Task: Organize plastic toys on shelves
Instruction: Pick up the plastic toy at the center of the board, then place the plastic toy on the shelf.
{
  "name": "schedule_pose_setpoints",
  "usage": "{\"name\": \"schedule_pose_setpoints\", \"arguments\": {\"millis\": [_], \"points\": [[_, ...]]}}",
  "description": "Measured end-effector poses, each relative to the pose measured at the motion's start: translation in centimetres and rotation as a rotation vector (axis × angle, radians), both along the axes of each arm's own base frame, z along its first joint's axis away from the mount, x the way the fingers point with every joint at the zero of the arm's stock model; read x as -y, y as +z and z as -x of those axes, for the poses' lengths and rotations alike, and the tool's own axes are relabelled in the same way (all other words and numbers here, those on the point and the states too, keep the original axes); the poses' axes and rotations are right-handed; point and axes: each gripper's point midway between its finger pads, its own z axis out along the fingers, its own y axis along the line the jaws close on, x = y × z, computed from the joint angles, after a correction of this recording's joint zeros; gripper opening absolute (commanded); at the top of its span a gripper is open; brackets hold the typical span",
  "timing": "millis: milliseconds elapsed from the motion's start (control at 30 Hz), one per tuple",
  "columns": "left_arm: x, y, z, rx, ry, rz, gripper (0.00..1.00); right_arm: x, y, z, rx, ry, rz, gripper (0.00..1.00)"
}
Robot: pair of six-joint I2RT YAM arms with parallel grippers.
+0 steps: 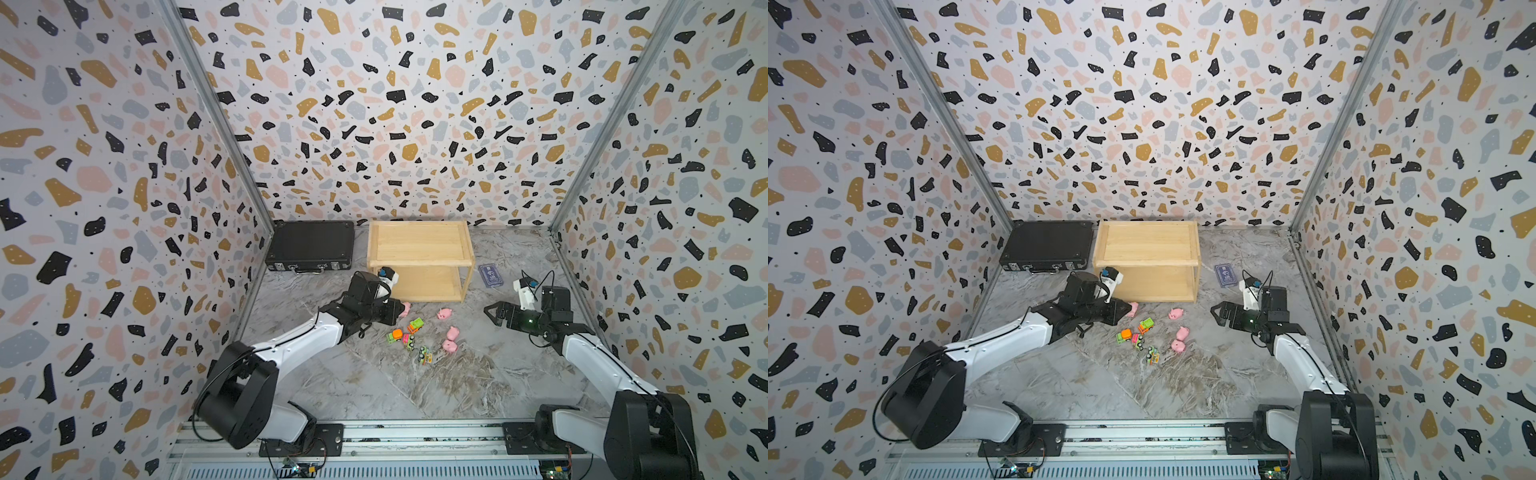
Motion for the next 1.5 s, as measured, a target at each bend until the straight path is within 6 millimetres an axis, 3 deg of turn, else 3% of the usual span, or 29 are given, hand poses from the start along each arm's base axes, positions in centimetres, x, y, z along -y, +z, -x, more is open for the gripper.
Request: {"name": "schedule_pose_setpoints", "arguments": {"millis": [300, 467, 633, 767, 900, 1100, 1500], "points": [[-3.7, 5.0, 3.8, 0.080, 0.019, -0.055, 0.00, 0.0, -0.1, 0.2, -0.012, 0.000, -0.005, 1.00], [-4.6, 8.2, 4.0, 0.121, 0.036, -0.081, 0.00, 0.0, -0.1, 0.2, -0.014, -0.003, -0.007, 1.00], [-5.1, 12.7, 2.2, 0.200, 0.083, -0.124, 0.00, -0.1, -0.1, 0.2, -0.016, -0.005, -0.009, 1.00], [-5.4, 16.1, -0.8, 0.269, 0.132, -0.213, 0.00, -0.1, -0.1, 0.2, -0.018, -0.004, -0.013, 1.00], [-5.9, 18.1, -4.4, 0.319, 0.190, -0.346, 0.00, -0.1, -0.1, 0.2, -0.017, -0.003, -0.016, 1.00], [-5.6, 18.1, -8.8, 0.334, 0.213, -0.505, 0.00, -0.2, 0.1, 0.1, -0.012, -0.001, -0.021, 1.00], [-3.1, 13.6, -13.8, 0.287, 0.130, -0.727, 0.00, -0.2, -0.3, 0.1, -0.024, 0.001, -0.023, 1.00]]}}
